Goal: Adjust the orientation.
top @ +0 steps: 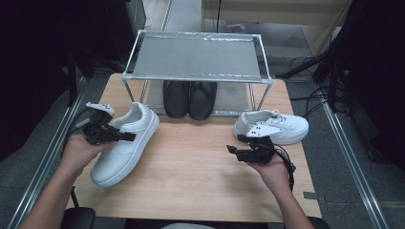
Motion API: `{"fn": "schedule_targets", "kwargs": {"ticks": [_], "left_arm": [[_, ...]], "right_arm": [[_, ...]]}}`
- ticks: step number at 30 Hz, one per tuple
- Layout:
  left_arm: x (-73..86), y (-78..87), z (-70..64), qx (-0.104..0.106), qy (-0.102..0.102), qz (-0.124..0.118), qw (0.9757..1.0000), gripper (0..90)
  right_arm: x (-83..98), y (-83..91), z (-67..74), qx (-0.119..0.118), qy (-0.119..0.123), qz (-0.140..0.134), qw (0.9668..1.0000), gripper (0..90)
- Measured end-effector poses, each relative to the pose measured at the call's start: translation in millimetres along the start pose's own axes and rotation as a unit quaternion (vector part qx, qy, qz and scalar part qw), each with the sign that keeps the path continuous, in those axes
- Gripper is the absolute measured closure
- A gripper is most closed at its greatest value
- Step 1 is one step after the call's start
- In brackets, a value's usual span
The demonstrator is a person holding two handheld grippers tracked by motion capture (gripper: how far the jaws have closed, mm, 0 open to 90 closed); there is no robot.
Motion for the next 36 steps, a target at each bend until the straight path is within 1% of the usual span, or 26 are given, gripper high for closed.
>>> {"fn": "schedule_targets", "kwargs": {"ticks": [2, 7, 11, 15, 18, 20, 22, 23, 26, 27, 29, 31, 33, 36], "left_arm": [[-7.4, -7.8, -8.0, 0.01, -0.011, 0.005, 0.9999, 82.9], [-28.0, -29.6, -30.4, 0.031, -0.04, 0.011, 0.9986, 82.8], [-42.4, -46.9, -47.1, 0.048, -0.062, 0.018, 0.9967, 82.8], [-54.4, -62.9, -61.3, 0.056, -0.076, 0.017, 0.9954, 82.8], [-61.3, -75.0, -71.7, 0.064, -0.086, 0.024, 0.994, 82.8], [-64.6, -82.2, -78.7, 0.072, -0.088, 0.027, 0.9932, 82.7], [-66.9, -89.1, -85.5, 0.075, -0.095, 0.025, 0.9923, 82.7], [-67.6, -91.7, -88.4, 0.079, -0.095, 0.026, 0.992, 82.7], [-71.1, -103.7, -100.2, 0.083, -0.111, 0.035, 0.9897, 82.7], [-71.7, -106.8, -102.7, 0.085, -0.116, 0.038, 0.9889, 82.6], [-71.8, -112.8, -108.1, 0.088, -0.12, 0.037, 0.9882, 82.7], [-71.3, -116.1, -112.6, 0.086, -0.133, 0.046, 0.9863, 82.6], [-69.9, -118.2, -116.1, 0.089, -0.134, 0.046, 0.9859, 82.6], [-67.5, -118.6, -121.0, 0.089, -0.142, 0.046, 0.9847, 82.3]], "right_arm": [[0.7, 1.2, 1.2, -0.006, -0.003, -0.004, 1.0, 42.3], [3.9, 3.4, 3.9, -0.003, -0.002, -0.001, 1.0, 42.2], [7.1, 7.1, 4.4, 0.001, -0.006, -0.001, 1.0, 42.2], [10.6, 11.0, 4.3, 0.005, -0.011, -0.002, 0.9999, 42.2], [13.7, 14.2, 4.6, 0.009, -0.014, -0.004, 0.9999, 42.2], [15.5, 15.7, 5.6, 0.01, -0.02, -0.004, 0.9998, 42.2], [17.0, 17.4, 6.5, 0.011, -0.019, -0.006, 0.9997, 42.2], [18.0, 18.3, 7.0, 0.013, -0.021, -0.006, 0.9997, 42.2], [20.3, 20.6, 7.6, 0.014, -0.024, -0.007, 0.9996, 42.2], [20.9, 21.7, 7.8, 0.012, -0.03, -0.01, 0.9994, 42.2], [21.7, 23.6, 7.6, 0.012, -0.038, -0.016, 0.9991, 42.2], [22.3, 24.7, 7.9, 0.015, -0.038, -0.019, 0.999, 42.1], [23.0, 25.0, 8.6, 0.015, -0.04, -0.017, 0.9989, 42.2], [23.5, 23.5, 9.9, 0.017, -0.039, -0.015, 0.999, 42.2]]}}
Point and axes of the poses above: each handheld gripper's, and its own axes: y roughly backward along the jaws, x roughly out of its underside, z roughly to its left, the point moved 2 cm from there along -y, roughly forward along the jaws, and after that the axes turned 11 degrees about -x, right-handed, at the moved point
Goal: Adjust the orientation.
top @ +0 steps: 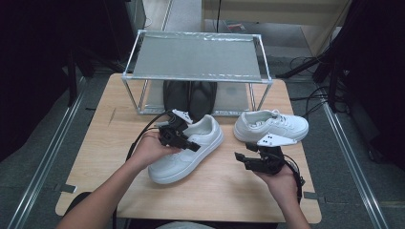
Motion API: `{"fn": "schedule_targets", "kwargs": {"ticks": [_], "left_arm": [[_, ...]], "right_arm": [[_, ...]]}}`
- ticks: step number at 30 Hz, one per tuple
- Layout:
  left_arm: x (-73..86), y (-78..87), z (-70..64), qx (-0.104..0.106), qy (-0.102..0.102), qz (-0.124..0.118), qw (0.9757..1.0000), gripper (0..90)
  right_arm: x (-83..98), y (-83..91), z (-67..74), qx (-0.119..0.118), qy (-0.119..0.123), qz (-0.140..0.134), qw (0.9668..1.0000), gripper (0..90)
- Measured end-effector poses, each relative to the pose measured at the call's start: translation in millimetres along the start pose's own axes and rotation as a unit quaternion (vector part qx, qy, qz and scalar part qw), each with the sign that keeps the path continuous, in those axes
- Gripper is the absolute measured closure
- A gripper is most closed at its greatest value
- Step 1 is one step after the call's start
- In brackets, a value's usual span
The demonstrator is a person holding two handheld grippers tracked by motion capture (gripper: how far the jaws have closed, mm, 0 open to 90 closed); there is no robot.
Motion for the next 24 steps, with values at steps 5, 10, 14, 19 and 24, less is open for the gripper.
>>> {"fn": "schedule_targets", "kwargs": {"ticks": [5, 10, 14, 19, 24], "left_arm": [[1.7, -6.9, -5.7, 0.015, -0.002, -0.004, 0.9999, 80.2], [6.2, -21.4, -13.4, 0.008, -0.036, 0.01, 0.9993, 77.3], [7.0, -21.2, -10.4, 0.013, -0.028, 0.001, 0.9995, 76.1], [7.6, -20.6, -12.1, 0.01, -0.029, -0.006, 0.9995, 72.9], [8.0, -13.5, -14.3, 0.002, -0.03, -0.015, 0.9994, 59.5]], "right_arm": [[0.0, -4.2, 1.6, -0.004, 0.002, 0.004, 1.0, 42.1], [0.2, -7.9, 4.3, -0.006, 0.005, 0.011, 0.9999, 42.1], [0.3, -9.1, 4.6, -0.008, 0.006, 0.014, 0.9999, 42.1], [0.6, -8.8, 3.2, -0.005, 0.004, 0.013, 0.9999, 42.0], [1.0, -9.4, 3.0, -0.004, 0.002, 0.013, 0.9999, 42.1]]}}
Point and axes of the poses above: each handheld gripper's, and its own axes: y roughly backward along the jaws, x roughly out of its underside, z roughly to its left, the point moved 2 cm from there along -y, roughly forward along the jaws, and after that the axes turned 11 degrees about -x, right-handed, at the moved point
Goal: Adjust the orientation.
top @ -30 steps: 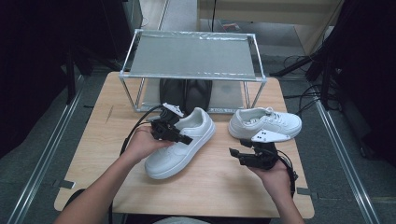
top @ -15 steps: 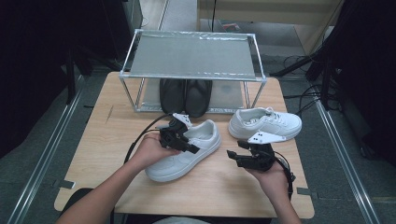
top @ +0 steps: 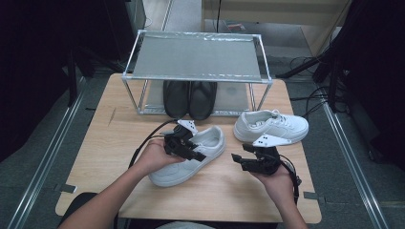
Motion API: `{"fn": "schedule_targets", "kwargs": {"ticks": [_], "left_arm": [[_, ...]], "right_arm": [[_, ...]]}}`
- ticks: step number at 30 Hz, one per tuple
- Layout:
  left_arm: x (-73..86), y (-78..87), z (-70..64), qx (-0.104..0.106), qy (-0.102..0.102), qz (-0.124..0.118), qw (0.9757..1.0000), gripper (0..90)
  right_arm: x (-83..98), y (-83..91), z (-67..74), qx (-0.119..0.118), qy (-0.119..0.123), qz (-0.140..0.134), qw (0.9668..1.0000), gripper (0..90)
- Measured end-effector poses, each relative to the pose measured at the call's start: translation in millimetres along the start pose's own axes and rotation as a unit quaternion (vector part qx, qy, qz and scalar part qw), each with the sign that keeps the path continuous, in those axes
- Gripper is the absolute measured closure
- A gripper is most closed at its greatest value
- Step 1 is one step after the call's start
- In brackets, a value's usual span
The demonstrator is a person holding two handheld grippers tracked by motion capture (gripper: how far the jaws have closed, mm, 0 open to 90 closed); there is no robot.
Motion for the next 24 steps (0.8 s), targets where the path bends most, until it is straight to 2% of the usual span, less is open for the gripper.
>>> {"fn": "schedule_targets", "kwargs": {"ticks": [4, 7, 10, 11, 16, 18, 19, 21, 24], "left_arm": [[0.4, 14.1, 3.1, -0.011, 0.016, -0.016, 0.9997, 53.9], [3.0, 27.4, 3.9, -0.012, 0.029, -0.033, 0.999, 53.0], [8.0, 36.4, 2.2, -0.041, 0.024, -0.034, 0.9983, 51.6], [10.3, 38.9, 2.2, -0.038, 0.024, -0.036, 0.9984, 51.1], [23.6, 48.1, -0.3, -0.033, 0.057, -0.045, 0.9968, 48.0], [29.1, 50.3, -3.4, -0.03, 0.062, -0.049, 0.9965, 48.0], [31.7, 51.3, -5.2, -0.029, 0.061, -0.048, 0.9966, 48.4], [34.5, 53.8, -9.3, -0.017, 0.067, -0.037, 0.9969, 56.2], [37.3, 55.8, -16.5, -0.02, 0.047, -0.034, 0.9981, 68.4]], "right_arm": [[-0.8, -1.7, 0.5, -0.003, 0.003, 0.001, 1.0, 42.1], [-2.1, -2.9, 0.7, -0.007, 0.004, 0.001, 1.0, 43.2], [-4.0, -5.6, 1.0, -0.014, 0.008, 0.002, 0.9999, 44.4], [-4.6, -6.4, 1.4, -0.015, 0.007, 0.002, 0.9999, 44.5], [-8.7, -13.2, 3.3, -0.025, 0.016, 0.007, 0.9995, 44.7], [-10.6, -16.4, 4.8, -0.03, 0.019, 0.008, 0.9993, 44.8], [-11.5, -18.2, 5.6, -0.032, 0.021, 0.01, 0.9992, 45.1], [-13.9, -22.7, 6.5, -0.039, 0.026, 0.011, 0.9989, 45.5], [-16.7, -27.5, 7.2, -0.043, 0.033, 0.015, 0.9984, 45.4]]}}
Point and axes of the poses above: each handheld gripper's, and its own axes: y roughly backward along the jaws, x roughly out of its underside, z roughly to its left, the point moved 2 cm from there along -y, roughly forward along the jaws, and after that the axes turned 11 degrees about -x, right-handed, at the moved point
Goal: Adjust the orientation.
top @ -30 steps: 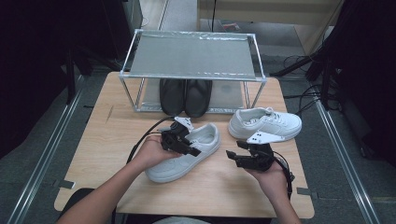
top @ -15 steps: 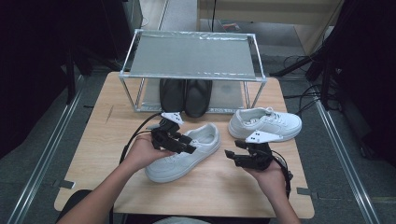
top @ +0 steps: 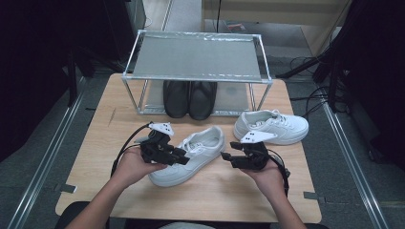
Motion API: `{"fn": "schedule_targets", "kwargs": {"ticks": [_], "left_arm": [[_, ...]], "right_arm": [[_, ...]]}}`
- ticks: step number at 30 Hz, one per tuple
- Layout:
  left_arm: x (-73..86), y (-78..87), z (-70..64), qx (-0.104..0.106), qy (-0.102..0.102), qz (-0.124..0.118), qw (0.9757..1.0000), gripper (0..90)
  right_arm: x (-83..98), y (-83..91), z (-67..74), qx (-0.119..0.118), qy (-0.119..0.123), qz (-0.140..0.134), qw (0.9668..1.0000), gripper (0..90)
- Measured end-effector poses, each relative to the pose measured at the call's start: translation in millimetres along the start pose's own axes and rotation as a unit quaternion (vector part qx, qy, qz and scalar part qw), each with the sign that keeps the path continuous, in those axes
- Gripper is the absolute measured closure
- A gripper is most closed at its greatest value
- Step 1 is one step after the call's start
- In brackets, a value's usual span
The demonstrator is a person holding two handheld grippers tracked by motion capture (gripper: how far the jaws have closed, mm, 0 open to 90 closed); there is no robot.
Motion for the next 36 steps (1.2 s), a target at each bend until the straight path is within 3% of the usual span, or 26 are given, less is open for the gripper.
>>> {"fn": "schedule_targets", "kwargs": {"ticks": [2, 6, 9, 13, 15, 18, 22, 23, 33, 36], "left_arm": [[3.1, -1.0, -2.7, 0.001, -0.006, 0.003, 1.0, 76.1], [10.2, -5.3, -1.1, -0.004, 0.002, 0.01, 0.9999, 89.6], [13.4, -7.8, -3.2, -0.012, -0.001, 0.011, 0.9999, 90.0], [16.6, -13.7, -6.4, -0.018, -0.004, 0.015, 0.9997, 90.0], [17.7, -15.9, -6.6, -0.017, 0.004, 0.016, 0.9997, 90.0], [18.3, -17.8, -6.6, -0.015, 0.009, 0.015, 0.9997, 90.0], [21.4, -23.9, -6.7, -0.044, -0.004, 0.034, 0.9984, 89.9], [21.9, -24.5, -6.5, -0.041, -0.012, 0.034, 0.9985, 90.0], [22.1, -27.9, -2.6, -0.04, -0.012, 0.031, 0.9987, 90.0], [22.4, -28.1, 1.3, -0.029, 0.0, 0.032, 0.9991, 87.6]], "right_arm": [[-2.4, -3.3, 0.3, -0.003, 0.004, 0.001, 1.0, 45.1], [-9.2, -8.4, -0.3, -0.01, 0.004, -0.007, 0.9999, 47.5], [-17.4, -12.5, 3.0, -0.028, -0.006, -0.014, 0.9995, 63.2], [-29.2, -18.4, 7.2, -0.022, 0.013, -0.017, 0.9995, 79.9], [-33.7, -23.7, 6.0, -0.022, 0.012, -0.014, 0.9996, 85.9], [-34.4, -33.2, 1.6, -0.029, 0.0, -0.001, 0.9996, 86.8], [-32.4, -44.0, 0.4, -0.028, 0.001, 0.014, 0.9995, 89.1], [-32.8, -44.5, 0.3, -0.028, 0.0, 0.016, 0.9995, 89.2], [-30.1, -44.6, 0.1, -0.035, -0.024, 0.014, 0.999, 90.0], [-29.0, -44.0, 0.7, -0.038, -0.023, 0.015, 0.9989, 90.0]]}}
Point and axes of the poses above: each handheld gripper's, and its own axes: y roughly backward along the jaws, x roughly out of its underside, z roughly to its left, the point moved 2 cm from there along -y, roughly forward along the jaws, and after that the axes turned 11 degrees about -x, right-handed, at the moved point
